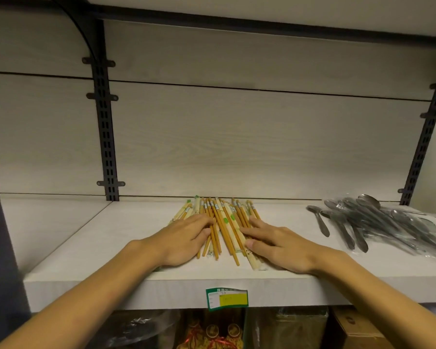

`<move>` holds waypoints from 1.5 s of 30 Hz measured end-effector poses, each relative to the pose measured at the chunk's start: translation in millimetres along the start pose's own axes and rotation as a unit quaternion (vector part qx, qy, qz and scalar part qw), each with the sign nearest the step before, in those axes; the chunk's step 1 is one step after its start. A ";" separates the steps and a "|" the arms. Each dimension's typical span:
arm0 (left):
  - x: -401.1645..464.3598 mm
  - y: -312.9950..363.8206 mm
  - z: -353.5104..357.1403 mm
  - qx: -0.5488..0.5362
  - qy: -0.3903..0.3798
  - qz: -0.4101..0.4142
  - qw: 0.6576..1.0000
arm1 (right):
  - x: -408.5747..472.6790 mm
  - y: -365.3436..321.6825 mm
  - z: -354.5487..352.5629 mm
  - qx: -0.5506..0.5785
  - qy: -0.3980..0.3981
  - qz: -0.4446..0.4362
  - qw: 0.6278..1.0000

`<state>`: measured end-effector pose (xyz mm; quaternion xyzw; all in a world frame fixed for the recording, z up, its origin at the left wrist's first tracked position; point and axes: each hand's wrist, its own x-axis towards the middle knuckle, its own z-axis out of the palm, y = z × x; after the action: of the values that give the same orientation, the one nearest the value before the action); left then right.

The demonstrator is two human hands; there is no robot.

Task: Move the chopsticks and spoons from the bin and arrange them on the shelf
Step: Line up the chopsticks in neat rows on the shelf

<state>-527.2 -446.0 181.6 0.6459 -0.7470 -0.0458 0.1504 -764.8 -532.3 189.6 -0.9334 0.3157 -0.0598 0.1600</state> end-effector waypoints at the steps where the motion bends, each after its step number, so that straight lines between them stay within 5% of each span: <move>1: 0.2 -0.4 -0.4 0.003 -0.005 -0.006 1.000 | 2.6 -2.0 0.8 -0.012 -0.005 -0.004 1.000; 5: -5.5 2.7 -11.4 -0.012 -0.018 -0.005 1.000 | 8.3 -14.9 3.2 0.007 -0.022 -0.016 1.000; 10: -17.4 -8.2 -19.5 0.035 -0.020 -0.042 0.998 | 15.3 -21.0 0.1 0.015 0.064 0.002 0.998; 15: -20.0 -12.1 -8.9 0.014 -0.093 -0.071 0.993 | 41.9 -29.5 13.2 -0.046 -0.037 0.049 0.997; 30: -62.0 -60.3 -23.2 0.020 -0.057 -0.175 0.983 | 89.9 -96.7 40.6 -0.079 -0.053 -0.025 0.995; 45: -48.8 -38.4 -20.0 0.035 -0.085 -0.105 0.990 | 62.3 -65.6 30.7 -0.071 -0.036 0.026 0.996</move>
<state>-479.2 -401.9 182.5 0.7195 -0.6862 -0.0903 0.0577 -671.4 -513.1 183.5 -0.9354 0.3374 0.0009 0.1057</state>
